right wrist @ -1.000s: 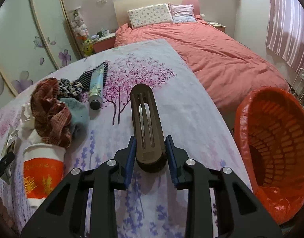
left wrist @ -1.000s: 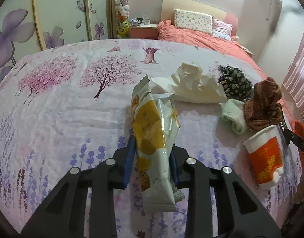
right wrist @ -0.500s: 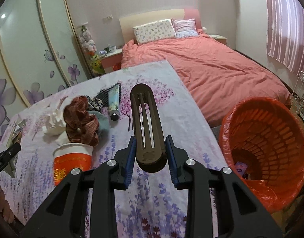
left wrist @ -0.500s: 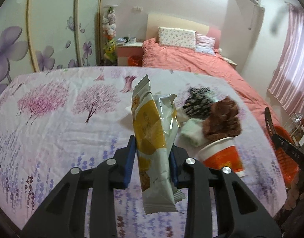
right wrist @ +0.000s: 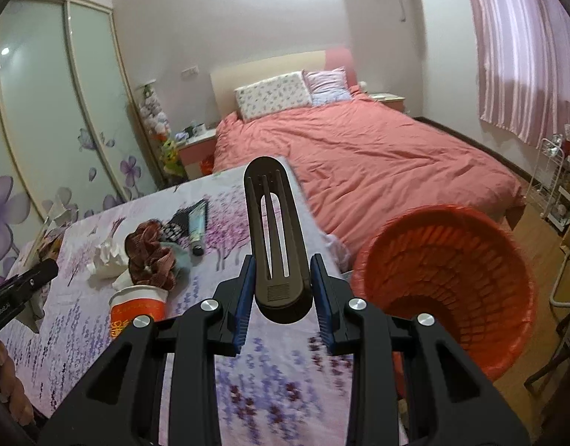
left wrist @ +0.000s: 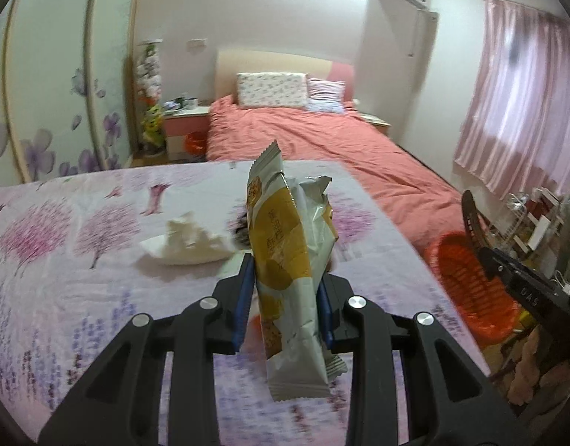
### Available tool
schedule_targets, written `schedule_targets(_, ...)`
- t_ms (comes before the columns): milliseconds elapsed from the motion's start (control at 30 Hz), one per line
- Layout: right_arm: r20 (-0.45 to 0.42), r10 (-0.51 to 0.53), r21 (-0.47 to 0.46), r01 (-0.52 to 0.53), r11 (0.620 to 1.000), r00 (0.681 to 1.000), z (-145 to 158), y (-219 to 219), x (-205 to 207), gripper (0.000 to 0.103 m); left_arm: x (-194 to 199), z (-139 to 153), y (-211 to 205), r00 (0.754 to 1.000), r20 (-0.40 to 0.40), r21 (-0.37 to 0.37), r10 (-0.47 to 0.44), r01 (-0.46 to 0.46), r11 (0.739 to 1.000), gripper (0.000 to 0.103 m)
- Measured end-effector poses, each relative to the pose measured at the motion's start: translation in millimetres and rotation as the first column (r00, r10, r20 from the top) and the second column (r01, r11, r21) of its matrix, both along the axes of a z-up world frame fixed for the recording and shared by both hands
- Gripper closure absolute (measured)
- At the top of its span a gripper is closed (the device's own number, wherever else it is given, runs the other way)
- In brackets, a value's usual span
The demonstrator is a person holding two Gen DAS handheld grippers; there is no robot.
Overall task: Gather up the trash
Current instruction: 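Carry the wrapper and comb over the orange basket and release both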
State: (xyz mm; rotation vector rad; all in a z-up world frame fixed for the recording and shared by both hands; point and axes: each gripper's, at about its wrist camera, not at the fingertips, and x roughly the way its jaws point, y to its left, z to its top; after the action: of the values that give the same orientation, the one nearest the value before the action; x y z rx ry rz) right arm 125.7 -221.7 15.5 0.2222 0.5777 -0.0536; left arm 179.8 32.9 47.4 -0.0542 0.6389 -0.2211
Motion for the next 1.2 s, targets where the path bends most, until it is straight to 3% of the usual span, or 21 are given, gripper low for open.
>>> schedule_targets(267, 0.028, -0.115, 0.013, 0.114, 0.993, 0.993, -2, -42, -21, 0.072, 2, 3, -64, 0.992, 0.010, -0.006, -0.128, 0.128, 0.992, 0.072)
schedule_targets(633, 0.052, -0.248, 0.039, 0.246, 0.968, 0.967, -9, -82, -32, 0.072, 2, -1, -159, 0.945, 0.021, -0.035, -0.327, 0.328, 0.944, 0.072)
schedule_targets(1067, 0.036, -0.322, 0.127, 0.316, 0.940, 0.946, -32, -135, -24, 0.072, 21, -34, -256, 0.881, -0.037, -0.014, -0.471, 0.471, 0.882, 0.071)
schedule_targets(1200, 0.013, -0.314, 0.163, 0.308, 0.937, 0.949, -41, -147, -18, 0.072, 34, -52, -280, 0.874, -0.080, 0.001, -0.479, 0.481, 0.877, 0.064)
